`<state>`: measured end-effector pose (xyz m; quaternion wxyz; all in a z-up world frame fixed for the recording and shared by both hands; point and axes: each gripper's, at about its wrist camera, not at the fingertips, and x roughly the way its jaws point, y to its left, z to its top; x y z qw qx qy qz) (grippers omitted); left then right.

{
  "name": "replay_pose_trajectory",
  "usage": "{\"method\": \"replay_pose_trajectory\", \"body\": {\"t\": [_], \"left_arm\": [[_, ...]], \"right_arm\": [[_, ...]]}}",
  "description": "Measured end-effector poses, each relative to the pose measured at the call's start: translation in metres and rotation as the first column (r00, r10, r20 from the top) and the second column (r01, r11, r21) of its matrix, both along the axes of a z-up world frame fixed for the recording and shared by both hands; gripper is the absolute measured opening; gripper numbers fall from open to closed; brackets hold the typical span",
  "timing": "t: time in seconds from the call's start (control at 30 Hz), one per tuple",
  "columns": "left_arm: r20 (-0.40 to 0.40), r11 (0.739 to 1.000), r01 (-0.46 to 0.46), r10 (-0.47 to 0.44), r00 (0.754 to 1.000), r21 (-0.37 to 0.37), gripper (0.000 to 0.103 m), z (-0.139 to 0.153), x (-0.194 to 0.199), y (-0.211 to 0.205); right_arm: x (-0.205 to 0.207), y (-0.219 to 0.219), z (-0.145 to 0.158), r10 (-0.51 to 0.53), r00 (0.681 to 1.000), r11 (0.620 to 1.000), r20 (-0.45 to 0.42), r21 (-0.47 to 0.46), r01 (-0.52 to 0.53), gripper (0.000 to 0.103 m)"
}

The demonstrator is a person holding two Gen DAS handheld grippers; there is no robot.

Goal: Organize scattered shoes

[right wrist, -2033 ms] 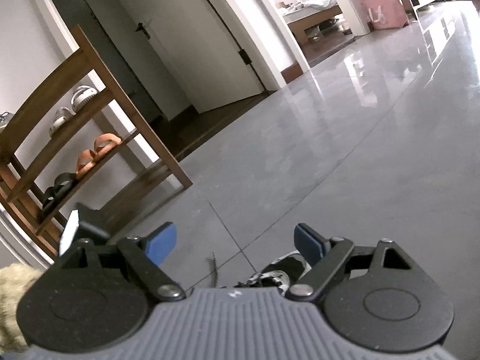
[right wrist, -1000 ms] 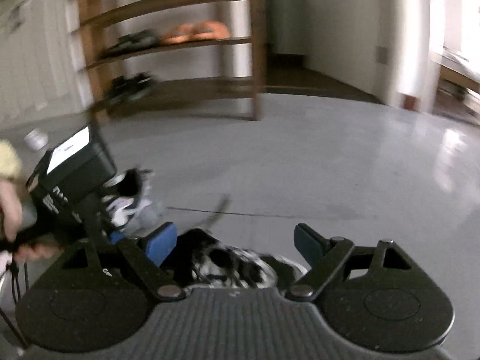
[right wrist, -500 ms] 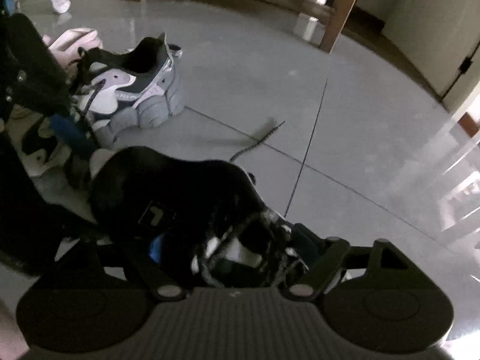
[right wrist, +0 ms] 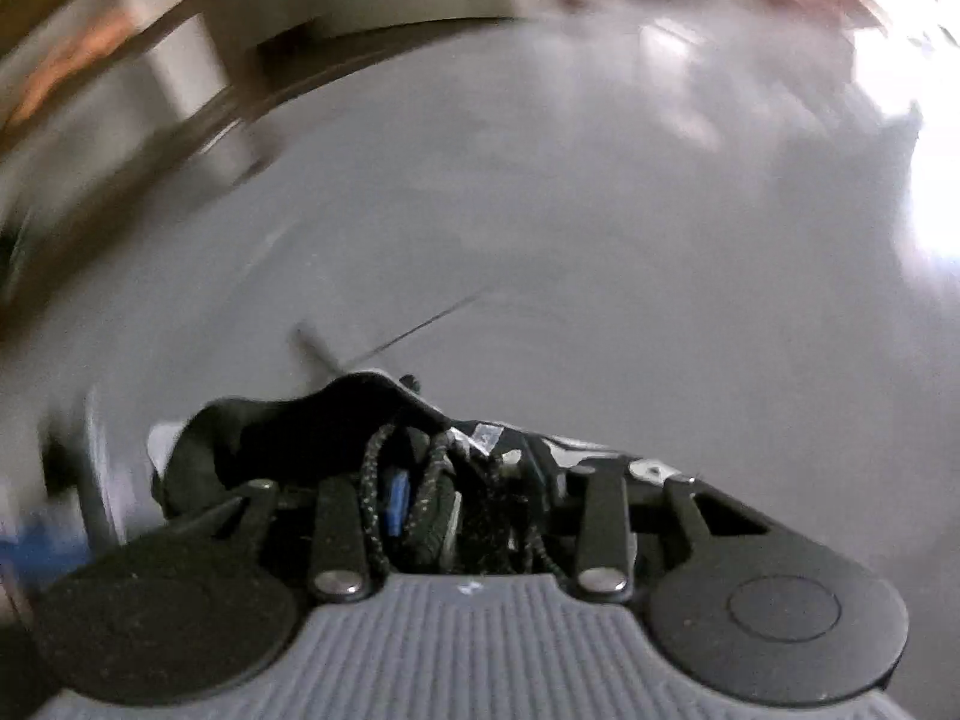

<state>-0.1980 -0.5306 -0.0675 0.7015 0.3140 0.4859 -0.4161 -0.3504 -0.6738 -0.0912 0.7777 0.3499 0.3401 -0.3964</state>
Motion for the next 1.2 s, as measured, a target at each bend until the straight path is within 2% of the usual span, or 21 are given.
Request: {"method": "replay_pose_trajectory", "body": {"t": [0.07, 0.1, 0.13, 0.2, 0.3, 0.37, 0.4, 0.43, 0.5, 0.53, 0.57, 0.63, 0.67, 0.7, 0.73, 0.77, 0.8, 0.87, 0.97, 1.07, 1.2], "left_arm": [[-0.008, 1.0, -0.013, 0.013, 1.0, -0.007, 0.065, 0.002, 0.004, 0.002], [-0.013, 1.0, -0.018, 0.017, 1.0, -0.009, 0.065, 0.004, 0.005, 0.003], [-0.014, 1.0, -0.02, 0.019, 1.0, -0.011, 0.065, 0.005, 0.005, 0.005], [-0.015, 1.0, -0.022, 0.022, 1.0, -0.011, 0.065, 0.007, 0.004, 0.008], [-0.035, 1.0, -0.028, 0.028, 0.999, -0.007, 0.065, 0.007, 0.004, 0.009], [-0.043, 0.999, -0.031, 0.031, 0.999, -0.013, 0.065, 0.007, 0.009, 0.008], [-0.045, 0.999, -0.03, 0.03, 0.999, -0.015, 0.065, 0.009, 0.01, 0.007], [-0.045, 0.999, -0.03, 0.029, 0.999, -0.017, 0.065, 0.011, 0.01, 0.007], [-0.053, 0.999, -0.028, 0.027, 0.998, -0.02, 0.065, 0.01, 0.013, 0.007], [-0.056, 0.999, -0.027, 0.026, 0.998, -0.021, 0.065, 0.009, 0.014, 0.007], [-0.056, 0.999, -0.029, 0.027, 0.998, -0.023, 0.065, 0.01, 0.014, 0.007], [-0.059, 0.999, -0.03, 0.029, 0.998, -0.027, 0.065, 0.011, 0.014, 0.007], [-0.064, 0.999, -0.031, 0.029, 0.998, -0.03, 0.065, 0.013, 0.014, 0.007], [-0.069, 0.999, -0.031, 0.029, 0.997, -0.033, 0.065, 0.015, 0.014, 0.008], [-0.075, 0.999, -0.031, 0.028, 0.997, -0.036, 0.065, 0.017, 0.015, 0.008], [-0.079, 0.999, -0.03, 0.027, 0.997, -0.037, 0.065, 0.019, 0.015, 0.009], [-0.082, 0.999, -0.029, 0.026, 0.996, -0.039, 0.065, 0.021, 0.015, 0.01], [-0.089, 0.999, -0.022, 0.018, 0.996, -0.046, 0.065, 0.03, 0.016, 0.014], [-0.063, 0.998, 0.012, -0.016, 0.998, -0.068, 0.065, 0.05, 0.021, 0.022], [0.001, 0.997, 0.033, -0.033, 0.999, -0.067, 0.065, 0.071, 0.039, 0.034], [0.056, 0.999, 0.016, -0.014, 0.998, -0.04, 0.065, 0.087, 0.067, 0.05]], "right_arm": [[0.005, 0.003, 0.002, -0.076, 0.997, 0.997, -0.001, 0.028, 0.076, 0.051], [0.016, 0.006, 0.002, -0.065, 0.997, 0.998, -0.049, 0.022, 0.066, 0.053], [0.029, 0.01, 0.002, -0.039, 0.993, 0.999, -0.109, 0.004, 0.039, 0.06], [0.04, 0.015, 0.004, -0.015, 0.988, 0.999, -0.153, -0.034, 0.01, 0.076], [0.033, 0.014, 0.017, 0.026, 0.998, 0.998, -0.065, -0.049, -0.03, 0.08], [0.028, 0.014, 0.033, 0.092, 0.995, 0.986, -0.041, -0.138, -0.097, 0.084], [0.03, 0.013, 0.036, 0.159, 0.985, 0.97, -0.061, -0.178, -0.168, 0.084], [0.036, 0.012, 0.039, 0.264, 0.959, 0.933, -0.101, -0.226, -0.281, 0.084], [0.051, 0.0, 0.036, 0.503, 0.843, 0.821, -0.19, -0.199, -0.535, 0.084], [0.056, -0.007, 0.033, 0.557, 0.808, 0.797, -0.193, -0.15, -0.585, 0.084], [0.064, -0.018, 0.025, 0.626, 0.755, 0.76, -0.195, -0.062, -0.647, 0.083], [0.074, -0.028, 0.014, 0.68, 0.704, 0.722, -0.204, 0.021, -0.691, 0.082], [0.078, -0.031, 0.007, 0.698, 0.682, 0.706, -0.217, 0.05, -0.707, 0.071], [0.082, -0.033, -0.001, 0.692, 0.676, 0.71, -0.253, 0.073, -0.7, 0.055], [0.086, -0.036, -0.01, 0.682, 0.675, 0.721, -0.281, 0.104, -0.685, 0.037], [0.088, -0.038, -0.016, 0.678, 0.683, 0.729, -0.272, 0.129, -0.672, 0.037], [0.086, -0.038, -0.02, 0.659, 0.706, 0.749, -0.259, 0.138, -0.649, 0.037], [0.076, -0.034, -0.02, 0.584, 0.782, 0.811, -0.219, 0.124, -0.572, 0.036], [0.066, -0.028, -0.021, 0.519, 0.839, 0.853, -0.164, 0.16, -0.497, 0.036], [0.067, 0.007, -0.021, 0.497, 0.861, 0.856, -0.107, 0.22, -0.467, 0.036], [0.076, 0.029, -0.019, 0.455, 0.885, 0.875, -0.097, 0.233, -0.425, 0.038]]}}
